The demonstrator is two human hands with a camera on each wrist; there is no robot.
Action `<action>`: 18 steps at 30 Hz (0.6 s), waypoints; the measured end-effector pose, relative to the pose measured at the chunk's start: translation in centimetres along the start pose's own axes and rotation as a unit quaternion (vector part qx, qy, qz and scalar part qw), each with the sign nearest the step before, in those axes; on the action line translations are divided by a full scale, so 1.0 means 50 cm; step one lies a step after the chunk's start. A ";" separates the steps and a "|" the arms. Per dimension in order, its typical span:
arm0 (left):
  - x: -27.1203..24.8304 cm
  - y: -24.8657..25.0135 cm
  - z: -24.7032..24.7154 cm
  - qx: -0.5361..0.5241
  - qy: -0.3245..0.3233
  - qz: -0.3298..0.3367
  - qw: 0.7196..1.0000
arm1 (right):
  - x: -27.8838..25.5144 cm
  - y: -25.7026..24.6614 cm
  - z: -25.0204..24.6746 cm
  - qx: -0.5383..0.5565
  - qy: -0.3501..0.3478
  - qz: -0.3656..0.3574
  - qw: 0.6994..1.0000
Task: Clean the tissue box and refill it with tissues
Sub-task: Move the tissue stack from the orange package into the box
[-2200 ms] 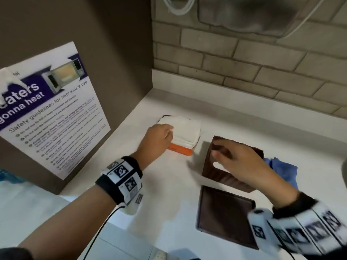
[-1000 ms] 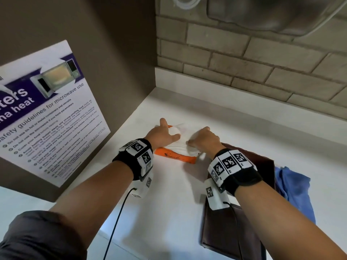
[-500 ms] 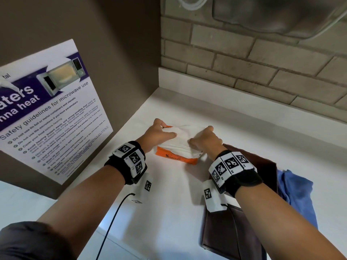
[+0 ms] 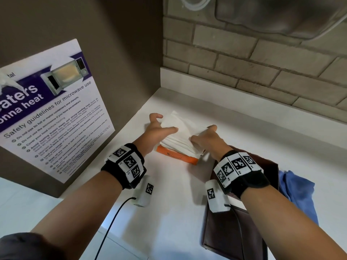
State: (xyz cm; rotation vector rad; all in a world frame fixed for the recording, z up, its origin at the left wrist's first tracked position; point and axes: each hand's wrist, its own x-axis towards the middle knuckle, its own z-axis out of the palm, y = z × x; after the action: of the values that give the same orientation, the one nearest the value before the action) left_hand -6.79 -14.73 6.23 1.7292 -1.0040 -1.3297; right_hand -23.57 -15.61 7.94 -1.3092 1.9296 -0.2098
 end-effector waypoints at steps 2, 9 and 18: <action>-0.001 0.001 -0.006 -0.030 -0.002 0.003 1.000 | -0.008 0.001 -0.006 0.029 -0.013 0.001 0.999; -0.025 0.009 -0.020 -0.154 -0.032 -0.005 0.987 | -0.036 0.005 -0.037 0.108 -0.059 -0.010 0.992; -0.065 0.052 -0.057 -0.333 -0.048 -0.005 0.942 | -0.043 0.004 -0.061 0.221 -0.012 -0.016 0.975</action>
State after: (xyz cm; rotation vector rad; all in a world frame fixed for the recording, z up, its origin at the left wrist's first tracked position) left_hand -4.94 -12.70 10.46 1.1620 -0.4963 -1.5433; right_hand -25.42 -14.54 10.97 -1.0373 1.7132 -0.6009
